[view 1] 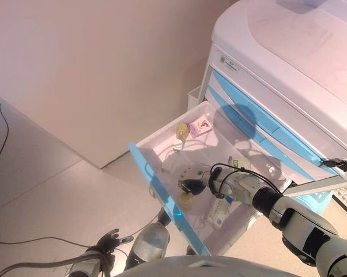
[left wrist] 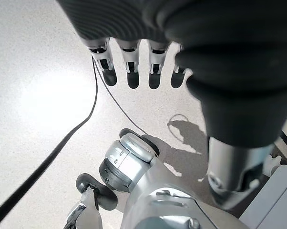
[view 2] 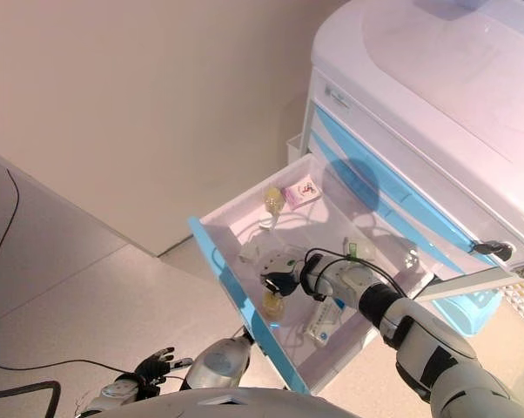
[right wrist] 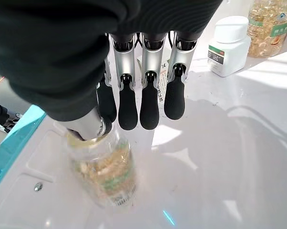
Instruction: Open the drawer and pick up the medicine
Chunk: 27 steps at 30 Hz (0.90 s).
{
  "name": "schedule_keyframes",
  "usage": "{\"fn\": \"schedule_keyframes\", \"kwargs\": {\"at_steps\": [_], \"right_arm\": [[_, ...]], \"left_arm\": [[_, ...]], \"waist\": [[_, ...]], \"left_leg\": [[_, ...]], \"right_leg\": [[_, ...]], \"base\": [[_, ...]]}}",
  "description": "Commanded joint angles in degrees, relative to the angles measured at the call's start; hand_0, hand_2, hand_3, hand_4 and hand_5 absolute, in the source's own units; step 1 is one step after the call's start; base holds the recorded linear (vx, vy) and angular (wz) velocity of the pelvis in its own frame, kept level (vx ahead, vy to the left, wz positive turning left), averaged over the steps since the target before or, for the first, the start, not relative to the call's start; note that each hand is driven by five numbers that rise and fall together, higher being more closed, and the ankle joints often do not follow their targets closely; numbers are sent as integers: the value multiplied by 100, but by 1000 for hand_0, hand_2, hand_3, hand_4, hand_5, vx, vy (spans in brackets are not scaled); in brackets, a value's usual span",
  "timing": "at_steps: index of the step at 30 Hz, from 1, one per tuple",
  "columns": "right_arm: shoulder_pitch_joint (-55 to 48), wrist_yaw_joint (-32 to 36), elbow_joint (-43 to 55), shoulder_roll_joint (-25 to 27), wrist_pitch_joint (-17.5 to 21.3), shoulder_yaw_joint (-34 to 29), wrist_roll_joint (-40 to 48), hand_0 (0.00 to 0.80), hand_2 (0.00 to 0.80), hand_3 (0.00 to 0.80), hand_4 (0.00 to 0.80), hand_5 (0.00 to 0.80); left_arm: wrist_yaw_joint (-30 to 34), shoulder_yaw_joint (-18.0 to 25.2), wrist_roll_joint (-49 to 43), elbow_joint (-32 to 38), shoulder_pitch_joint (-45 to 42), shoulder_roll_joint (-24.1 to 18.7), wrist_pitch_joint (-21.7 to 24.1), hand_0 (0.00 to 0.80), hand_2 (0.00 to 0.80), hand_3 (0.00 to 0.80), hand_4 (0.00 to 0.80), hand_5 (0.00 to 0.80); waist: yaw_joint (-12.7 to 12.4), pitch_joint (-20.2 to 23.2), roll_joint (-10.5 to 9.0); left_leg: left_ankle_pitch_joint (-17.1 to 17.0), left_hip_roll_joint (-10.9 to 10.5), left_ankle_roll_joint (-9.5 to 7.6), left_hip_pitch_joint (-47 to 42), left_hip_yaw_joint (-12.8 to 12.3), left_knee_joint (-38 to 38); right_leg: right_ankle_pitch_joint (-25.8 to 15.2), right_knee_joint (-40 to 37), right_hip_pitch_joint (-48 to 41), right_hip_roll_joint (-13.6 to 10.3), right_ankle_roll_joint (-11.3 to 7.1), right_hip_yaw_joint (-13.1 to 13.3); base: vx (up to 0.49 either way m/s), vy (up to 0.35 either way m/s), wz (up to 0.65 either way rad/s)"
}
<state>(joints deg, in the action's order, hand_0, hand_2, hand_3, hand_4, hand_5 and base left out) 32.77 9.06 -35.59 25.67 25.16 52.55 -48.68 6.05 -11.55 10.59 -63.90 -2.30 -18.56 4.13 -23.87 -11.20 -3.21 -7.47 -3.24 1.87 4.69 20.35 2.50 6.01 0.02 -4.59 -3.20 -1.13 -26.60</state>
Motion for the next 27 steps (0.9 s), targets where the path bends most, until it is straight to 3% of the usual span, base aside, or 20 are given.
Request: {"fn": "schedule_keyframes", "kwargs": {"at_steps": [1,5,7,8,9,10,27], "right_arm": [[-8,-100,147,-79,70,194,-79,637,637,637,637,637],[-29,-108,142,-87,53,184,-82,643,643,643,643,643],[-32,-132,115,-87,71,173,-106,574,574,574,574,574],[-40,-147,109,-86,50,171,-74,292,292,292,292,292],[-39,-159,107,-85,27,177,-64,82,82,82,82,82],[-58,-162,100,-94,-3,153,-91,0,0,0,0,0],[-89,-319,-90,-169,-342,169,-635,0,0,0,0,0]], "left_arm": [[20,-44,-154,-135,-105,-71,166,0,0,0,0,0],[18,-39,-200,-134,-122,-66,156,0,0,0,0,0],[23,-38,-196,-140,-116,-66,146,0,0,0,0,0],[26,-29,-206,-144,-117,-64,148,0,0,0,0,0],[33,-24,-217,-148,-117,-66,152,0,0,0,0,0],[31,-29,-218,-151,-114,-62,151,0,0,0,0,0],[7,-78,-242,-151,-101,-59,164,0,0,0,0,0]], "waist": [[-77,21,-69],[-77,43,-75],[-72,47,-75],[-69,50,-76],[-69,52,-76],[-64,57,-75],[-65,40,-61]], "left_leg": [[336,-190,-56,-185,53,131],[341,-186,-56,-197,47,130],[346,-191,-59,-198,47,126],[348,-193,-60,-200,46,126],[349,-194,-61,-202,45,127],[351,-193,-60,-204,45,125],[347,-189,-69,-210,41,130]], "right_leg": [[-100,325,102,-212,-75,299],[-102,319,89,-210,-74,302],[-103,315,86,-208,-74,313],[-102,313,86,-206,-74,321],[-102,312,86,-205,-74,322],[-103,315,87,-206,-75,324],[-118,311,87,-208,-84,324]], "base": [[0,0,0],[0,0,0],[0,0,0],[0,0,0],[0,0,0],[0,0,0],[0,0,0]]}}
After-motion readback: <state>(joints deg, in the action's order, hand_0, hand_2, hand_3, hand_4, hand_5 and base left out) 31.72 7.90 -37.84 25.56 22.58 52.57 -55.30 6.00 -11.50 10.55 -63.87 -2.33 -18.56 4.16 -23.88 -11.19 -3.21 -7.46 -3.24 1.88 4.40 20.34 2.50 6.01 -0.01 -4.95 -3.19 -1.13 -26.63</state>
